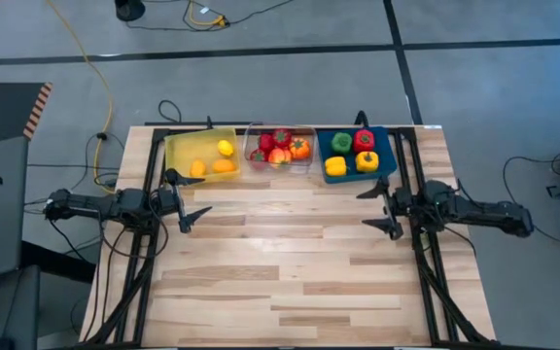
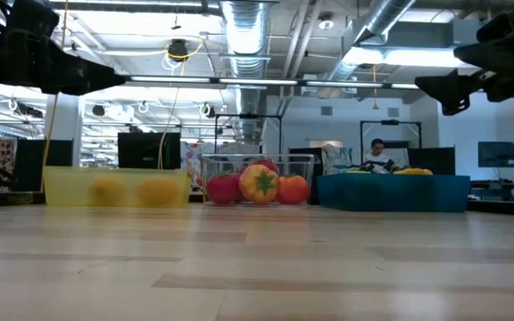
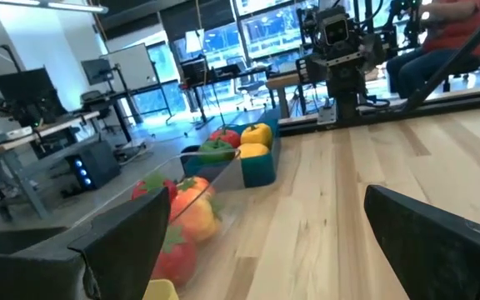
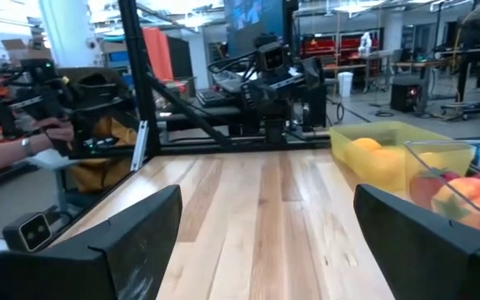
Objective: Sort produce into baskets
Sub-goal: Return to Home Position
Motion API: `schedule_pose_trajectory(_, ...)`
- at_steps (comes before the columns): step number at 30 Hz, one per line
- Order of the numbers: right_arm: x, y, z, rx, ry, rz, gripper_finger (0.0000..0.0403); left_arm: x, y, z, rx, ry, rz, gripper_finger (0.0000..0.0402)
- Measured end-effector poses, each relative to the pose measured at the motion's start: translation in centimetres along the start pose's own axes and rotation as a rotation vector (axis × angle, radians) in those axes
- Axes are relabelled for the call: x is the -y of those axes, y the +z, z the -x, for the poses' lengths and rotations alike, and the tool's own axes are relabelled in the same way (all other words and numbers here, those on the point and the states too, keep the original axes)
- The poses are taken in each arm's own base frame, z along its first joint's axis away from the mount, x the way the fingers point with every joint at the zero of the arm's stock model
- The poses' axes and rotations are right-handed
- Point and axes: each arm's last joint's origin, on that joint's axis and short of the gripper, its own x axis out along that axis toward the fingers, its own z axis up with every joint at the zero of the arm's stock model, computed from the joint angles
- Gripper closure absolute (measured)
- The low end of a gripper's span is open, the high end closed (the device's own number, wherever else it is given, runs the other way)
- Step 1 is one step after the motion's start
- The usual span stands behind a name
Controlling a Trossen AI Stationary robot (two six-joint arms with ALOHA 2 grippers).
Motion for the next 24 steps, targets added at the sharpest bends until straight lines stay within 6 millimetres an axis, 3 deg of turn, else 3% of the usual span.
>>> schedule_pose_trajectory(24,-0.11,0.02,-0.01,0.002,0.012,0.000,0.0021,0.10,-0.43,0.00,-0.044,-0.007,0.067,0.0013)
